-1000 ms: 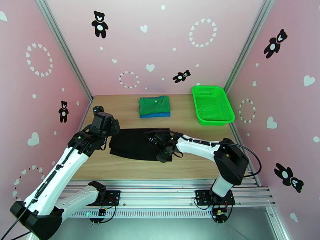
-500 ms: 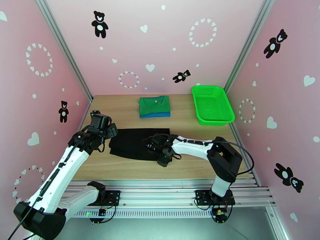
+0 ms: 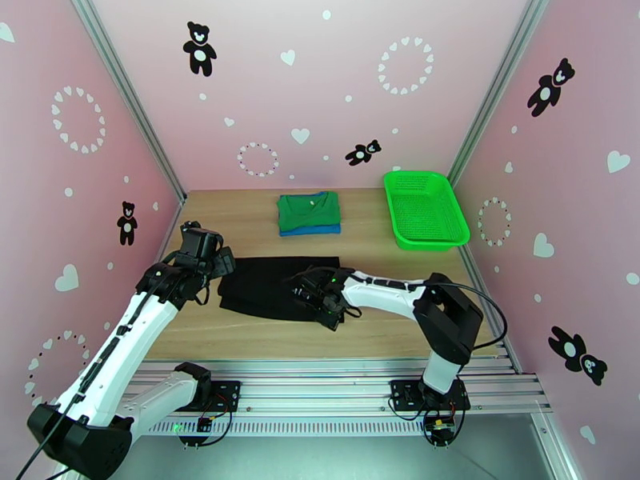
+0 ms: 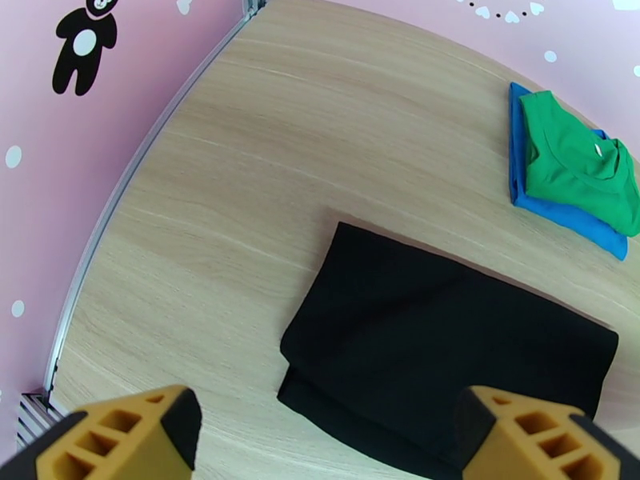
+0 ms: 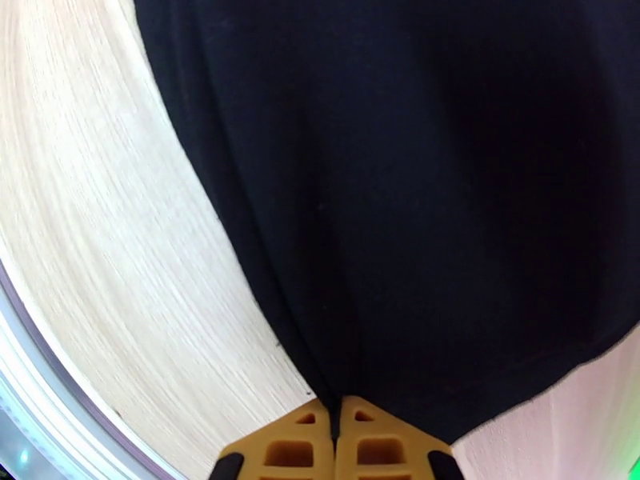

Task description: Fold and stack the mixed laundry pile

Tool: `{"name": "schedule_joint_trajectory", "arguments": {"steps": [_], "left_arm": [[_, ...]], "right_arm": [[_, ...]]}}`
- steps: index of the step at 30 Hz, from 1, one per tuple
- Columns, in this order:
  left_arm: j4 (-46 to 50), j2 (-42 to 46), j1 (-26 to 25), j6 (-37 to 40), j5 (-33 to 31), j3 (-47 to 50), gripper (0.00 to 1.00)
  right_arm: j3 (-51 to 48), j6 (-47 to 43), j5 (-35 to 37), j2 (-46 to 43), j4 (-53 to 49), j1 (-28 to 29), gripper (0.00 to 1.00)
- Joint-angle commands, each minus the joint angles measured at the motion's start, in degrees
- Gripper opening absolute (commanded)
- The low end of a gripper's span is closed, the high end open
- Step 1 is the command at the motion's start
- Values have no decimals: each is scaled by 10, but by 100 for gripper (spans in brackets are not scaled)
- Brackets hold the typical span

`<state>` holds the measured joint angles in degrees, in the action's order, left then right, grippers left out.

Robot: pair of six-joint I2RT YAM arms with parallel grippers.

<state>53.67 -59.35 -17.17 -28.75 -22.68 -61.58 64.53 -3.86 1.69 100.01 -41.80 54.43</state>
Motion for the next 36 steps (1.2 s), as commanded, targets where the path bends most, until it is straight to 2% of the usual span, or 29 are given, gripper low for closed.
{"name": "schedule_joint_trajectory", "arguments": {"steps": [1,8,12,16,19,21,22,24,28,36], "left_arm": [[23,11,4,2,1,-1,89],[56,5,6,1,-1,-12,89],[57,-19,10,-6,9,2,87],[13,-59,32,-22,76,44,88],[-44,-111,35,-32,128,76,89],[-83,-153,36,-39,158,87,89],[-95,-170,35,-41,165,90,89],[-112,-205,36,-44,156,90,88],[-119,-249,38,-32,135,82,85],[-147,-357,59,3,180,64,76]], "right_arm": [[14,-21,28,-45,-48,4,0],[22,-48,71,-67,-141,4,0],[11,-54,64,-52,-154,4,0],[11,-51,48,-12,-149,4,0],[6,-42,90,21,-143,3,1],[2,-29,124,38,-138,3,37],[0,-24,132,41,-134,2,45],[-6,-16,139,28,-124,1,54],[-18,-10,106,-37,-107,-11,57],[-42,2,52,-147,-105,-45,55]]}}
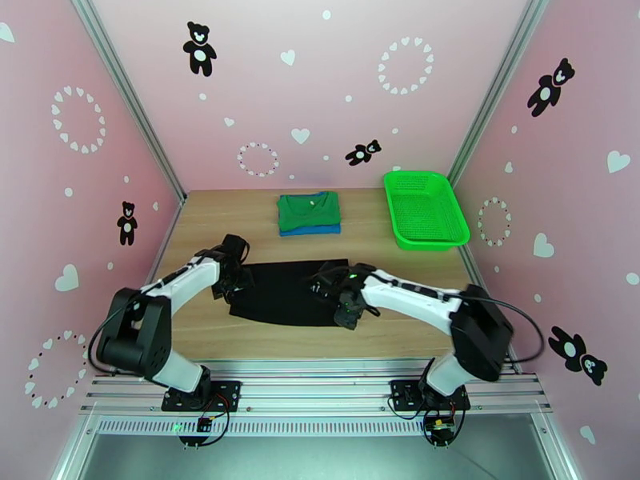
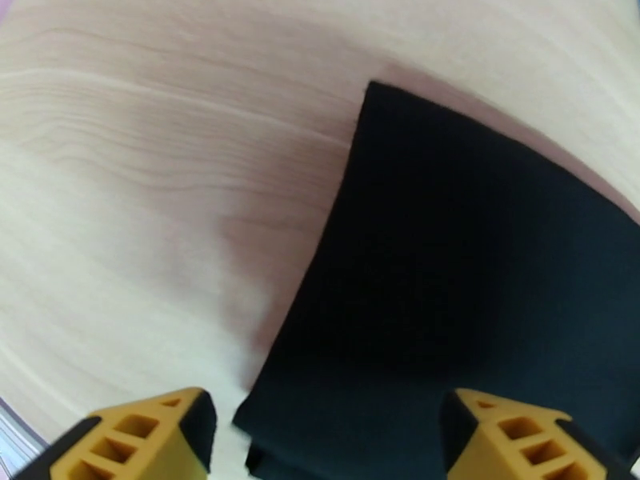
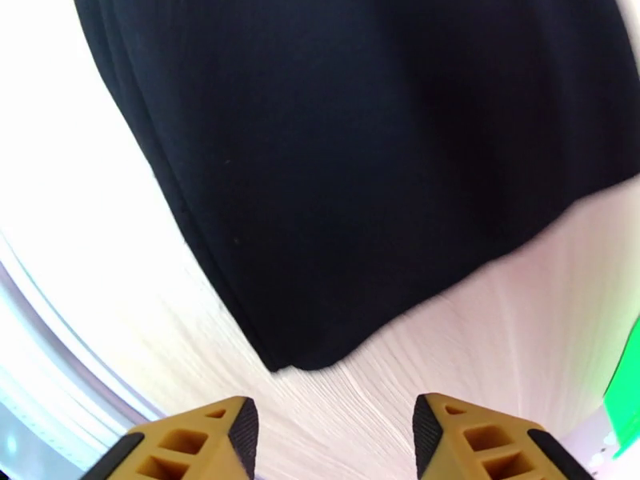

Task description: Fold and stack the mixed laundry pile

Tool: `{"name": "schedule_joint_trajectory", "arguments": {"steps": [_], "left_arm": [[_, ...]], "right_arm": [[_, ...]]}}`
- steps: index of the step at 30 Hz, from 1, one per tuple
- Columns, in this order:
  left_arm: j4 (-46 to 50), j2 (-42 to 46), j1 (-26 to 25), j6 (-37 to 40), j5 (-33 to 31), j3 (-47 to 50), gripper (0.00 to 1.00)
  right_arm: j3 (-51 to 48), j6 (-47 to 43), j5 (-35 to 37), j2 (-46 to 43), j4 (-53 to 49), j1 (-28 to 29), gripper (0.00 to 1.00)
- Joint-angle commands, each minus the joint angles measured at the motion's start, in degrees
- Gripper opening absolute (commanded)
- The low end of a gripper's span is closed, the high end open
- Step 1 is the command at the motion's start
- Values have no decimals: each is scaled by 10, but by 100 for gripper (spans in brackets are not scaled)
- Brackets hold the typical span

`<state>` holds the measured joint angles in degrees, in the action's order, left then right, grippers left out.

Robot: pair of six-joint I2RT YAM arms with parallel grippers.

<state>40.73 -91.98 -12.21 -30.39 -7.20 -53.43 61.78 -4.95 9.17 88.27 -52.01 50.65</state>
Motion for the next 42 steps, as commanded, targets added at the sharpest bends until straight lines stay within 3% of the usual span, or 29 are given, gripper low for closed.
{"name": "schedule_joint_trajectory", "arguments": {"steps": [1,5,11,15,16,18,19,24,27,35,42], "left_arm": [[-19,-44,10,24,29,-21,76],[-31,-90,7,40,64,-30,74],[-25,-88,6,48,72,-28,57],[2,-99,-2,51,65,-41,42],[12,-104,-6,53,59,-47,36],[23,-112,-7,57,55,-55,5],[25,-114,-7,56,54,-57,0],[10,-87,-8,35,37,-37,0],[28,-36,-19,26,4,-47,0],[114,67,-73,31,-39,-141,0],[144,92,-130,21,-47,-176,0]], "right_arm": [[-15,15,-27,-40,-3,-11,55],[-15,33,-61,-79,6,-50,55],[-14,60,-95,-122,27,-118,53],[-10,71,-93,-147,29,-131,53],[-10,74,-93,-154,30,-134,53],[-11,78,-95,-172,33,-136,53],[-13,79,-98,-182,33,-136,53],[-37,101,-142,-207,74,-162,51],[-74,173,-209,-181,176,-198,51],[-39,375,-335,39,394,-203,14],[17,408,-310,142,385,-167,0]]}}
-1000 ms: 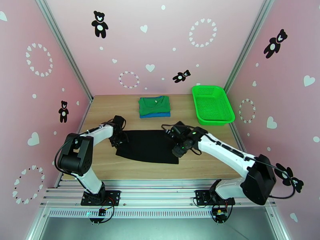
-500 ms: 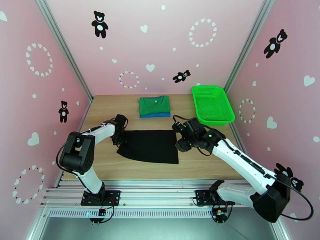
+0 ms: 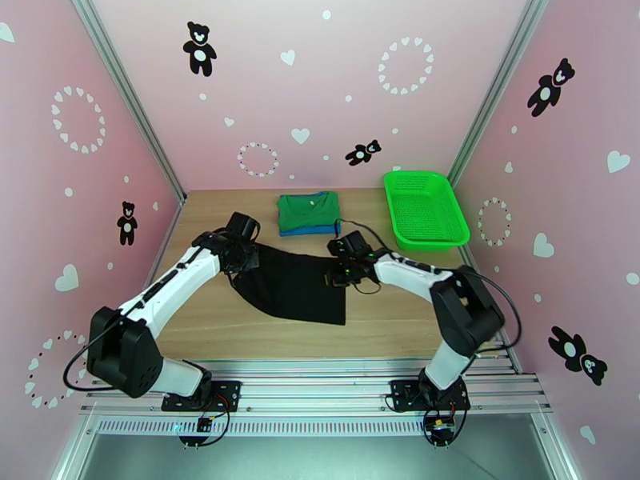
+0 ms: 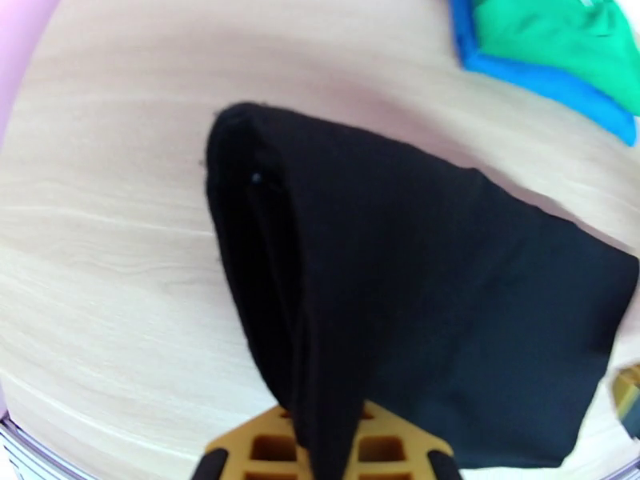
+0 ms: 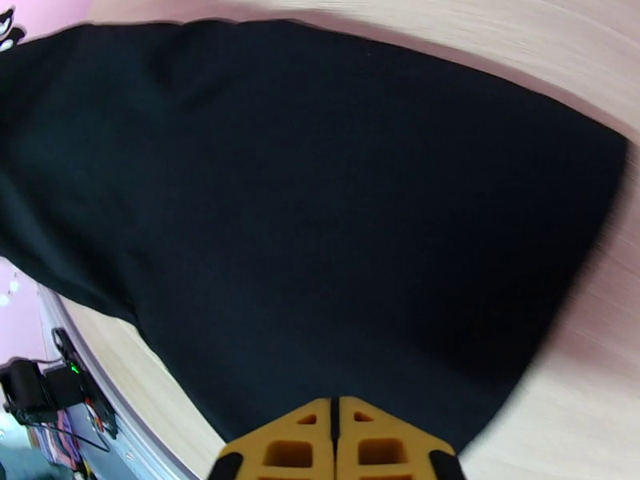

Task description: Fold and stack the mixed laundry pile

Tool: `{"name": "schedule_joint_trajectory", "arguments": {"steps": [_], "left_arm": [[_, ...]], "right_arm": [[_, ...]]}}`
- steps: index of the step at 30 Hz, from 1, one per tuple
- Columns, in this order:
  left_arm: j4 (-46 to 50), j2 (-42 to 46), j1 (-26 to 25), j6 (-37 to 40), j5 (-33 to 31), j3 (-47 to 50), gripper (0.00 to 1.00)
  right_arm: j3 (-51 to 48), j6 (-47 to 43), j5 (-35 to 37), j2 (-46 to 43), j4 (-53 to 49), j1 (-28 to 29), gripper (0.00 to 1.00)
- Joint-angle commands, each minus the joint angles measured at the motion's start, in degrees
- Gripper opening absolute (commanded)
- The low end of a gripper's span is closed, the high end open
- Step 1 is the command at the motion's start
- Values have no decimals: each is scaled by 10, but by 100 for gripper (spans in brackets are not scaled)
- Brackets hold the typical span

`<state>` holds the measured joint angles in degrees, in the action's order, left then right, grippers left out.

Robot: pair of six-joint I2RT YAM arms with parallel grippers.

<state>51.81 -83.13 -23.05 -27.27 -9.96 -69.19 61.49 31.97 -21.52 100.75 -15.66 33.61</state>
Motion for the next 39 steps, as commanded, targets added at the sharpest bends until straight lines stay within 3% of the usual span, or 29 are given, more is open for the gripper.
{"name": "schedule_joint_trajectory", "arguments": {"steps": [1,5,14,23,30,32,34,36,39], "left_arm": [[39,0,-34,-14,-22,-28,0],[55,-30,-90,-38,-34,-70,0],[70,-129,-189,-79,-33,-185,0],[64,-254,-255,-93,-8,-296,0],[45,-362,-281,-105,32,-363,0],[43,-380,-282,-105,48,-373,17],[41,-386,-282,-102,59,-380,44],[37,-379,-282,-96,64,-381,59],[30,-363,-282,-81,73,-386,72]], "right_arm": [[19,40,16,17,12,3,0],[0,34,70,-7,-15,-6,8],[-68,21,203,-50,-74,-27,9],[-96,29,173,5,-20,-29,9],[-109,19,218,-31,-56,-33,10],[-115,15,241,-57,-78,-37,16],[-120,8,273,-89,-111,-40,31],[-127,6,305,-126,-145,-40,41],[-145,8,333,-197,-188,-41,54]]}}
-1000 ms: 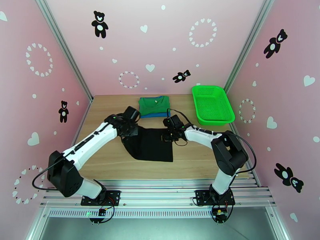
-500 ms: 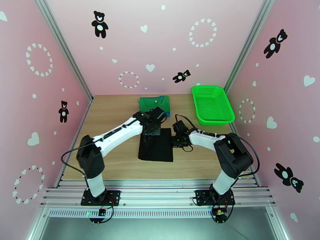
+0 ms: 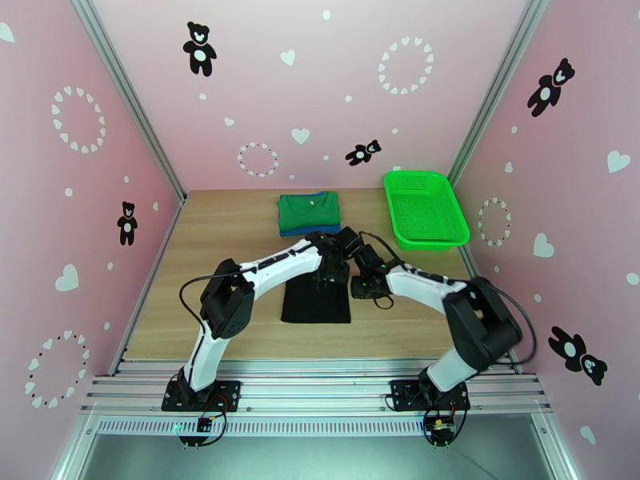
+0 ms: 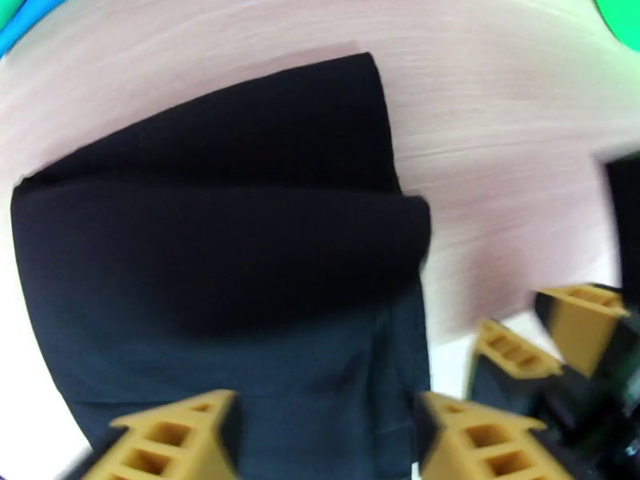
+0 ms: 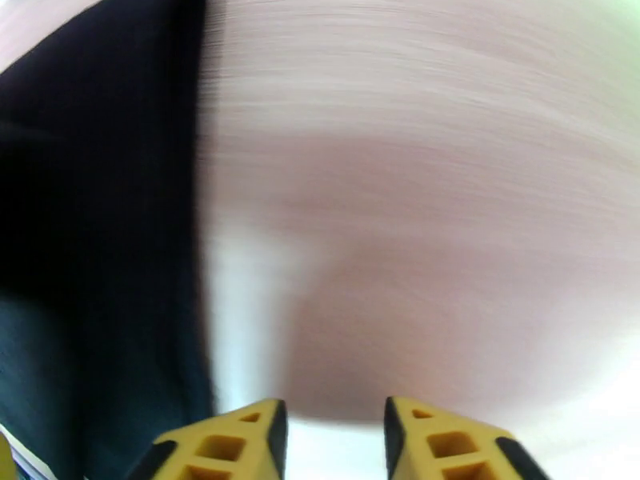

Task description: Fold and stack the mixed laundry pile

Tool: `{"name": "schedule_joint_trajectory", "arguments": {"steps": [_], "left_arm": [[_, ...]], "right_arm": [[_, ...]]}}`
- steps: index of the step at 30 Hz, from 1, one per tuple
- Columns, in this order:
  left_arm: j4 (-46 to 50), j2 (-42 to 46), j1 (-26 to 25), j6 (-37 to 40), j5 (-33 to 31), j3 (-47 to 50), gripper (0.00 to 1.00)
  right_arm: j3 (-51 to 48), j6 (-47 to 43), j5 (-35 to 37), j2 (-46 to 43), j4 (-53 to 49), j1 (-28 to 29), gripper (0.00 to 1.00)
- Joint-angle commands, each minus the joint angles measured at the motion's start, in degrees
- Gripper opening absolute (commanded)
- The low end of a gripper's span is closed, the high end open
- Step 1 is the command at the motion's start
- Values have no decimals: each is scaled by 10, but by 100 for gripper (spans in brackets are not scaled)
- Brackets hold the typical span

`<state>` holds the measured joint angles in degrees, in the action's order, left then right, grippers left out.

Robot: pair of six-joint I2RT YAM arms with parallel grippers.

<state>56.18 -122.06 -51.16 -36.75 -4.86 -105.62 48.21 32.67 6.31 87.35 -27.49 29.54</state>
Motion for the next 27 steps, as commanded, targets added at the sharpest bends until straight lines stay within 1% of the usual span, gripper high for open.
{"name": "schedule_joint_trajectory", "arguments": {"steps": [1,2,3,6,7,9,12,13,16,19,23,25,27], "left_arm": [[-16,32,-1,19,26,-25,74],[-18,36,-1,25,29,-29,75],[-18,40,-1,33,34,-35,75],[-4,55,3,57,12,-52,75],[3,59,10,66,1,-55,74],[14,69,30,79,-14,-55,70],[4,70,78,109,-12,-46,65],[2,59,98,124,3,-51,63],[5,0,148,162,53,-93,55],[3,-59,179,181,67,-137,48],[24,-131,200,197,89,-192,42],[33,-153,202,207,91,-194,40],[25,-158,202,207,100,-170,39]], "right_arm": [[-19,4,54,-89,-81,0,60],[-25,7,44,-108,-86,1,61],[-34,10,22,-132,-85,1,66],[-65,49,-65,-171,-49,10,68],[-73,70,-90,-173,-30,22,68],[-78,115,-112,-161,4,61,69],[-61,180,-103,-112,34,144,69],[-48,197,-91,-89,34,172,68],[-10,223,-73,-25,27,231,63],[15,230,-70,25,22,256,58],[38,225,-65,66,16,260,54],[55,213,-49,82,-1,259,54],[70,197,-36,98,-20,250,53]]}}
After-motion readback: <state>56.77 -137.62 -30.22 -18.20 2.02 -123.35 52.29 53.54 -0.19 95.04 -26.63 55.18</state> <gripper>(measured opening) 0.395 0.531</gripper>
